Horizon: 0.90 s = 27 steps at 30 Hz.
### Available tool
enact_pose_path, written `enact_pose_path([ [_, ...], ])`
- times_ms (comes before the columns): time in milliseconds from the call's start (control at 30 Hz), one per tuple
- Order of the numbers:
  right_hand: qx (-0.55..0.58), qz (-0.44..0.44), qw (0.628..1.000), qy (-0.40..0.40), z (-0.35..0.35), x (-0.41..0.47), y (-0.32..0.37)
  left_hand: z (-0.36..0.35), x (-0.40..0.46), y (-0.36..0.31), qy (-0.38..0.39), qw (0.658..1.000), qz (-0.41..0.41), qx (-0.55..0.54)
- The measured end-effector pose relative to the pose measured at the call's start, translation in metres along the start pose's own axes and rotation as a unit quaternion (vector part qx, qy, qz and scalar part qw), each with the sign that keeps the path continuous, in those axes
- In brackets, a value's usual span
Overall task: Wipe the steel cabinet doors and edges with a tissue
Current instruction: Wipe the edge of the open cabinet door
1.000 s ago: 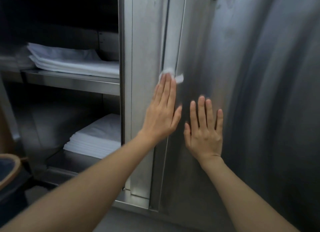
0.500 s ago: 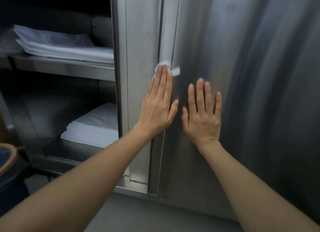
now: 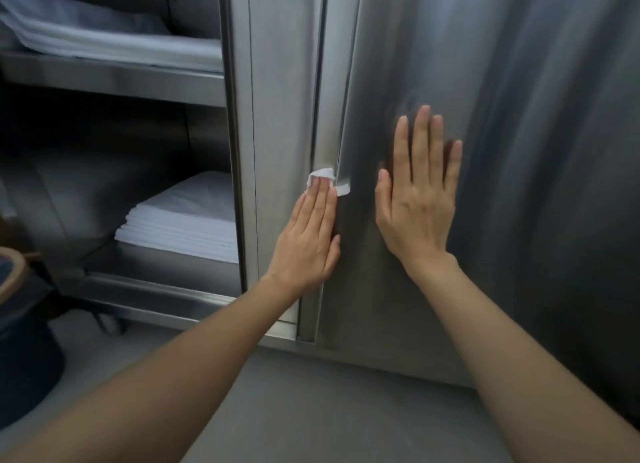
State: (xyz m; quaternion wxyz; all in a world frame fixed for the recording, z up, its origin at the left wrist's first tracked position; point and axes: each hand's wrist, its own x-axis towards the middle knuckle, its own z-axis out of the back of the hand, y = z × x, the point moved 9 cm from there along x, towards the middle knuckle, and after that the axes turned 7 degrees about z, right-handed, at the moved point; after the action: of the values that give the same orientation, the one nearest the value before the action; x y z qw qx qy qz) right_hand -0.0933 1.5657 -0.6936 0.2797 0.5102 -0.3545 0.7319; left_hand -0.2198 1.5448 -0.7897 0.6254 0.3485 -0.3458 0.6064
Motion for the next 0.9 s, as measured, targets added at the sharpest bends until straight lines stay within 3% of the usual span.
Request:
enact_pose_path([
  [267,0.033,0.025,0.997,0.072,-0.022,-0.120,0.024,-0.001,0.002,0.003,-0.011,1.000,0.010,-0.018],
  [433,-0.023,0.012,0.999,0.044,-0.046,-0.129,0.026,-0.005,-0.006,0.002,-0.057,0.997,0.018,-0.047],
  [667,-0.049,0.024,0.999,0.005,-0.054,-0.130,0.026,-0.056,-0.100,-0.004,0.021,0.999,0.014,-0.022],
  [900,-0.048,0.019,0.999,0.002,-0.053,-0.132,0.025,0.009,0.022,0.006,-0.092,0.993,0.030,-0.072],
])
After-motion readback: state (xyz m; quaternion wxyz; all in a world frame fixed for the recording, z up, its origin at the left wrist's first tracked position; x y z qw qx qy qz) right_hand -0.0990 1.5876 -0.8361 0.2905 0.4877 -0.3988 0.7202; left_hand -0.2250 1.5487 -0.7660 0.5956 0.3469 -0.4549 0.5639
